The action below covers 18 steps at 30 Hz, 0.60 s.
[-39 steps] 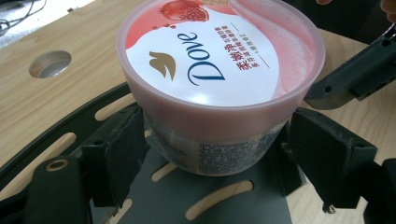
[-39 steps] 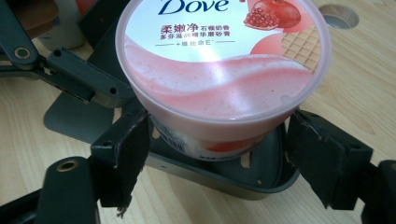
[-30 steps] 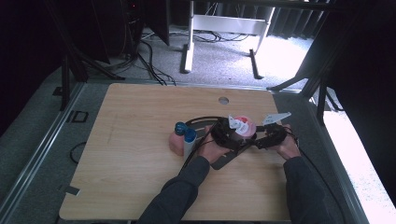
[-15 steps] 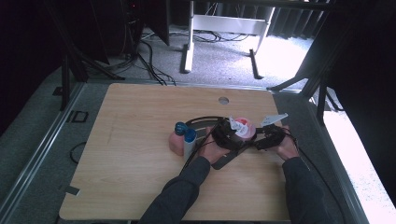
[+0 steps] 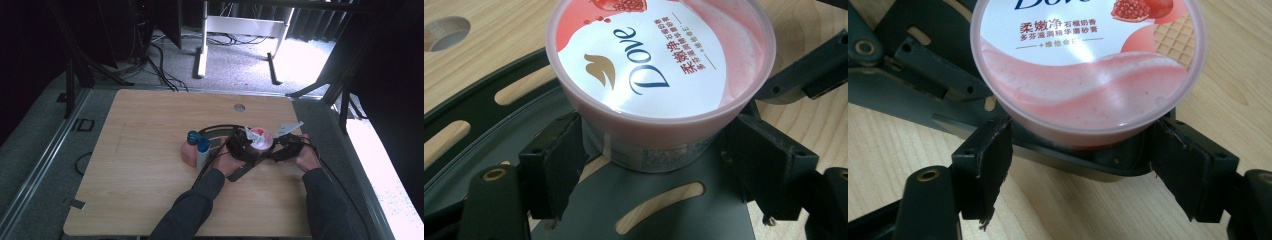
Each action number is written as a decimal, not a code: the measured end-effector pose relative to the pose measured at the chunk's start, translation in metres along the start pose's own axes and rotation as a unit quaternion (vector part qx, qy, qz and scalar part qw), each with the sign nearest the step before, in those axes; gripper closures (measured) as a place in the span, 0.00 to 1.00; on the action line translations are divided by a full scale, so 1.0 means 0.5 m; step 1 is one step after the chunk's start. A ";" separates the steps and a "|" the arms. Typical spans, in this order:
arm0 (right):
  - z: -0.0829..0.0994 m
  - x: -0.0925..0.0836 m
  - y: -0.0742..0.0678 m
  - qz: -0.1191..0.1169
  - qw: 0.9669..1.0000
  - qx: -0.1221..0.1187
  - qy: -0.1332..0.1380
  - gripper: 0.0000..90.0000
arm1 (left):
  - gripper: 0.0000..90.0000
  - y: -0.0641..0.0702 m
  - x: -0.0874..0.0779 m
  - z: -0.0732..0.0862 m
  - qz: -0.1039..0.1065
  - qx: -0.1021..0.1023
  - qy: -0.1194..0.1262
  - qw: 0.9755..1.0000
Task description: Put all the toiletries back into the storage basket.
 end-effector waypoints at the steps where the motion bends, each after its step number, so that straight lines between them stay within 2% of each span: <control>1: 0.002 0.001 -0.001 0.000 1.000 0.000 0.001 0.29 | 0.28 -0.001 0.000 0.001 -0.001 0.002 -0.002 1.000; 6: 0.007 0.000 -0.007 0.001 1.000 -0.003 0.010 0.29 | 0.31 -0.002 -0.003 0.006 -0.002 0.003 0.005 1.000; 10: 0.010 -0.012 -0.006 0.009 0.999 0.004 0.032 0.29 | 0.34 -0.002 -0.005 0.008 -0.003 0.004 0.007 1.000; 15: 0.033 -0.018 0.004 0.013 0.999 0.020 0.026 0.28 | 0.35 -0.003 -0.007 0.008 -0.002 0.007 0.007 1.000; 18: 0.048 -0.008 0.008 0.003 0.999 0.032 0.024 0.28 | 0.36 -0.003 -0.007 0.008 -0.002 0.007 0.007 1.000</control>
Point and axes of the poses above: each handheld gripper's, and its own axes: x roughly forward along the jaws, z roughly out of its underside, y roughly to its right, the point moved 6 cm from there along x, roughly forward along the jaws, and after that the axes turned 5 degrees about -x, right-handed, at the moved point
